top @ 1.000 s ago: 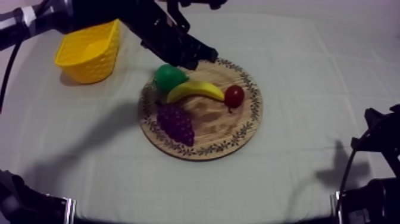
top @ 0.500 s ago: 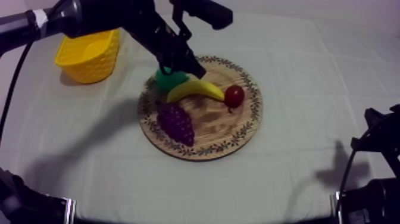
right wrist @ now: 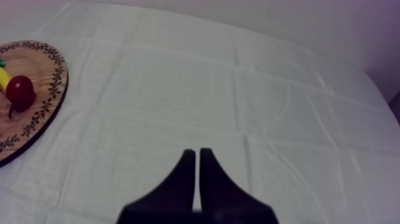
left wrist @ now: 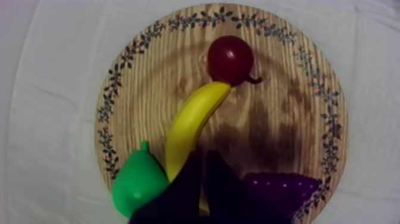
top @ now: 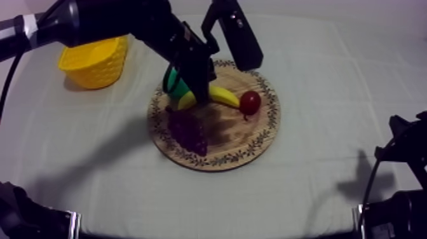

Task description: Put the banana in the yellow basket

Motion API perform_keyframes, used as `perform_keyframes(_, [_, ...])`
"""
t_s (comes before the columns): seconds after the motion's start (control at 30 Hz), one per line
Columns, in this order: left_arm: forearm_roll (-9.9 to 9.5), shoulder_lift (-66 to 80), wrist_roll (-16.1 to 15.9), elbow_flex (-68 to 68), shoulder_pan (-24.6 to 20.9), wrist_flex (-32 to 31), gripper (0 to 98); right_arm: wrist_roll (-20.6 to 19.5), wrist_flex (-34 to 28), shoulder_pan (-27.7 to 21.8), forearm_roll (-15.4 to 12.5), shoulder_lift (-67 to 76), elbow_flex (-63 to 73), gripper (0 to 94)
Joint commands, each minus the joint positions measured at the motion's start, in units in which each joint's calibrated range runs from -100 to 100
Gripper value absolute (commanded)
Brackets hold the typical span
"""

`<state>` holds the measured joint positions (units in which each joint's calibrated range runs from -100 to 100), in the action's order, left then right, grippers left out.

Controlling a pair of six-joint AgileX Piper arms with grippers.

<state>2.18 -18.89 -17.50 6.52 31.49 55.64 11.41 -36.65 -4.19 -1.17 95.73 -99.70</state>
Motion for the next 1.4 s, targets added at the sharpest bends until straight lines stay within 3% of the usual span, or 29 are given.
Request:
perform_keyframes(0.0, [0.12,0.1,-0.8,0.1,-0.1,-0.2,3.8,0.0,0.0,0.0,0.0,0.0,0.0,0.3])
perform_keyframes(0.23, [-2.30,-0.8,0.6,0.8,-0.4,-1.8,4.0,0.0,0.0,0.0,0.0,0.0,0.0,0.3])
perform_keyframes(0.47, [-8.58,-1.7,11.0,1.0,-0.1,-3.6,4.1,0.0,0.0,0.0,0.0,0.0,0.0,0.3])
perform_keyframes(0.6, [-10.45,-1.6,13.8,0.9,0.8,-2.9,4.3,0.0,0.0,0.0,0.0,0.0,0.0,0.3])
perform_keyframes(0.83, [-10.97,-1.3,14.6,3.2,0.4,-3.6,8.8,0.0,0.0,0.0,0.0,0.0,0.0,0.3])
perform_keyframes(1.27, [-9.05,-3.4,10.7,7.8,-1.8,-6.6,56.8,0.0,0.0,0.0,0.0,0.0,0.0,0.3])
perform_keyframes(1.37, [-8.55,-3.5,9.5,8.8,-1.9,-7.7,63.9,0.0,0.0,0.0,0.0,0.0,0.0,0.3])
